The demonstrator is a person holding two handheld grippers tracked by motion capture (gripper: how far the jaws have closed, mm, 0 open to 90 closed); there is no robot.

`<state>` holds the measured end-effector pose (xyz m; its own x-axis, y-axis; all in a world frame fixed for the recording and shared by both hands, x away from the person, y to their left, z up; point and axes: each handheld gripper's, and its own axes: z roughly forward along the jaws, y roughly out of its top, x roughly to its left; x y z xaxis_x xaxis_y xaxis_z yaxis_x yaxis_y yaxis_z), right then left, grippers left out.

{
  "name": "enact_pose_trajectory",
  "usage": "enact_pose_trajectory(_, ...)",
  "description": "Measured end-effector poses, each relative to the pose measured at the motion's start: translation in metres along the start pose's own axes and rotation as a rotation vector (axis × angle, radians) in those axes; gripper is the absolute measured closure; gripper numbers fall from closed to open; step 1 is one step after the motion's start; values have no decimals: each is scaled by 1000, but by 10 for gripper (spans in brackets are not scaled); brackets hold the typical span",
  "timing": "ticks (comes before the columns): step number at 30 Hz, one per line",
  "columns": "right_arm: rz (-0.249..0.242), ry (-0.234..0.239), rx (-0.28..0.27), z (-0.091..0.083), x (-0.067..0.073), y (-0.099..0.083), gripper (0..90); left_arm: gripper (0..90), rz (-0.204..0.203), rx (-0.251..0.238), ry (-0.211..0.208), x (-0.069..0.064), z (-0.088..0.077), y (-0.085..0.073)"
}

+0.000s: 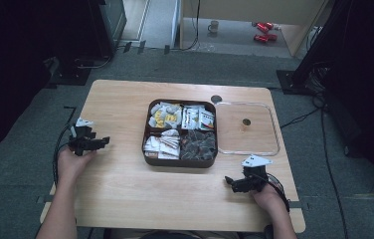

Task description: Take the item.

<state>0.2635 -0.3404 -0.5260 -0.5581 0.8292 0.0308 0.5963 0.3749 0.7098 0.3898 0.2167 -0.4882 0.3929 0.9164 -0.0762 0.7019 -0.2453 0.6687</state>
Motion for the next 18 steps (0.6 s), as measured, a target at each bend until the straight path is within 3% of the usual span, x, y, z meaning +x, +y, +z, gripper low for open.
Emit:
enact_pose_trajectory(3,0,0,0,0,0,0,0,375,-3,2,-39,-2,-2,4)
enact_pose_trajectory(18,0,0,0,0,0,0,0,435,40,-4,-85,-17,-7,17)
